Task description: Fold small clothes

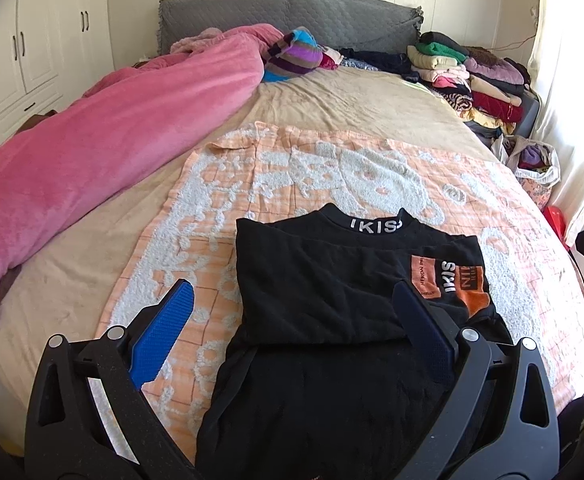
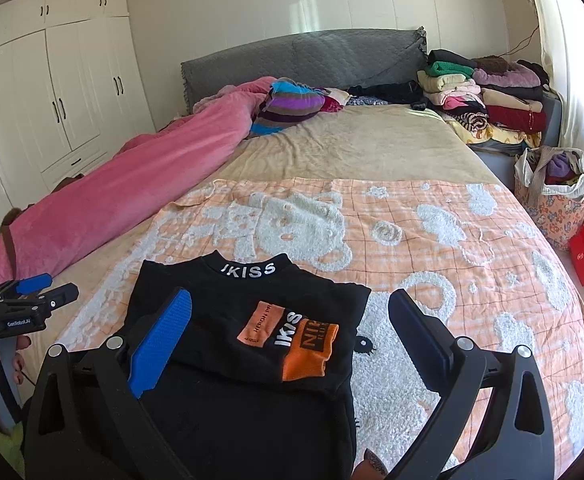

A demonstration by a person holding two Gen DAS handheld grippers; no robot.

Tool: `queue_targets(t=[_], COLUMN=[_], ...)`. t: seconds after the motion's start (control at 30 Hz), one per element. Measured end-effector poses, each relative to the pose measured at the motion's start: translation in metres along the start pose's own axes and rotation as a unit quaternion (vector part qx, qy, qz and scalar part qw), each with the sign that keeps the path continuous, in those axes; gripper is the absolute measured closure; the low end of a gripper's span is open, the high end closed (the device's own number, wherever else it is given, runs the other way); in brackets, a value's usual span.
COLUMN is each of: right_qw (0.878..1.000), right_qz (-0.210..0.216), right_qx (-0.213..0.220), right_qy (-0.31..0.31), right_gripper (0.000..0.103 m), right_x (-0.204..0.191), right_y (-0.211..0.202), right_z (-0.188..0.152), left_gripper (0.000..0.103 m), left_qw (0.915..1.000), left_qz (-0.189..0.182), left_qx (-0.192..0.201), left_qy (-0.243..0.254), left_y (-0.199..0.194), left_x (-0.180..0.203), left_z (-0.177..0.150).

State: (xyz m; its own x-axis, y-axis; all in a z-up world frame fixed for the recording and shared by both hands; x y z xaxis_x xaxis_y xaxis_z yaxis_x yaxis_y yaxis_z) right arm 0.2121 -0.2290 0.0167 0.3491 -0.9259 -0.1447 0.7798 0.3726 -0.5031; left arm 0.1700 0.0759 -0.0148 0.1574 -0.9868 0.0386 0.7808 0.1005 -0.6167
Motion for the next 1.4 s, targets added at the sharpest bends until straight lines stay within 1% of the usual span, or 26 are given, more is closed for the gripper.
queue_targets(t=[0.23,0.37,0.47,0.73,1.03,1.4], right_qw=[1.000,1.000,1.000,1.000,0.999,0.997], right_qz=[0.015,0.012,0.009,0.005,-0.005,-0.005], right_qx=[0.003,0.000,-0.005,-0.018,-0.046,-0.076], right_qy=[0.009,0.009,0.007,0.006,0.006,-0.008], right_gripper=[0.005,0.005,0.005,0.005,0.005,0.005], right_x=[-0.003,-0.004,-0.005,-0.003,0.002,-0.003], right_y=[-0.024,-0.034,-0.041,-0.058,-0.077,-0.096], right_z=[-0.003,-0.006,-0.011,-0.024,-0.047,-0.079], left_gripper=[0.010,0.010,0.010,0.010,0.010,0.010], left_qw=[1.0000,1.0000,1.0000,0.9999,0.9996,0.9993], left_qz=[0.003,0.005,-0.003,0.002,0.018,0.018], left_qx=[0.008,0.008,0.008,0.005,-0.004,-0.017], left_qy=[0.003,0.003,-0.004,0.014,0.019,0.029], left_y=[-0.016,-0.025,-0.031,-0.043,-0.058,-0.071], left_x=[-0.005,-0.011,-0.013,-0.016,-0.032,-0.036], left_z=[0.001,-0.001,-0.005,-0.015,-0.032,-0.051])
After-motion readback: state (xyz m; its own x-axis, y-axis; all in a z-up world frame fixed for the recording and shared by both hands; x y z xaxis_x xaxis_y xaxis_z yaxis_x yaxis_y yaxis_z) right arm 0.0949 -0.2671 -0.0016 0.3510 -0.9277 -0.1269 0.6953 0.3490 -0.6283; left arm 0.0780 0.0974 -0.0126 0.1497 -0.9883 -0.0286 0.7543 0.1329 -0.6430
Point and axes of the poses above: each gripper's, at about its wrist camera, not at the fingertips, and y roughly the way its jaws point, x to its right, z to its top, the point moved 6 cm from there along y, roughly the way its jaws point, and after that the axes turned 7 degrees about x, right-handed, at the moved point
